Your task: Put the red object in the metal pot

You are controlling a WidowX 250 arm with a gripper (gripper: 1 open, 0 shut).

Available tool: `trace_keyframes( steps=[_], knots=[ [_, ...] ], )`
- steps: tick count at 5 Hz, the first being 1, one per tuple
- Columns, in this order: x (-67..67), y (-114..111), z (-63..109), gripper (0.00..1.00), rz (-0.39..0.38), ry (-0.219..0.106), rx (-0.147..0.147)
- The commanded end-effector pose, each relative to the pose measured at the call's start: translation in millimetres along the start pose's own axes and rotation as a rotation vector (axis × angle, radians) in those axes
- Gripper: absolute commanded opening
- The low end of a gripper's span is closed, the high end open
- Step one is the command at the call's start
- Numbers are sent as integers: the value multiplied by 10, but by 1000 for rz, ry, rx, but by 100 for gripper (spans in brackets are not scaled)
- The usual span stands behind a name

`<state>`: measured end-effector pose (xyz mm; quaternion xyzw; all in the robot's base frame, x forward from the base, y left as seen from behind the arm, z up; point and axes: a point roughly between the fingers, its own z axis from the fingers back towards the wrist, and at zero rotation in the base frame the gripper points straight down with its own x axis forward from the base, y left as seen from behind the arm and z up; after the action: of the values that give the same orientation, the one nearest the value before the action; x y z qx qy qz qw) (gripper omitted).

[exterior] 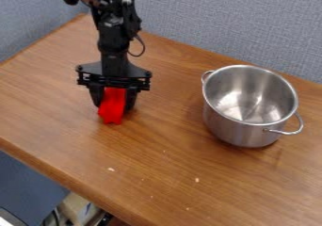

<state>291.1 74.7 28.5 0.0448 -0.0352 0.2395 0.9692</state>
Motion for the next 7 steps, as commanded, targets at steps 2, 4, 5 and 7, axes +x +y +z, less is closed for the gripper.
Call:
trace_keyframes(
  steps=[2, 4, 5, 7],
  knots=[
    [-2, 41, 150, 0, 18, -27, 7],
    [-64, 285, 240, 0, 19, -32, 14],
    [-51, 273, 322, 0, 3, -38, 0],
    [-69, 220, 261, 0, 27, -32, 2]
  ],
)
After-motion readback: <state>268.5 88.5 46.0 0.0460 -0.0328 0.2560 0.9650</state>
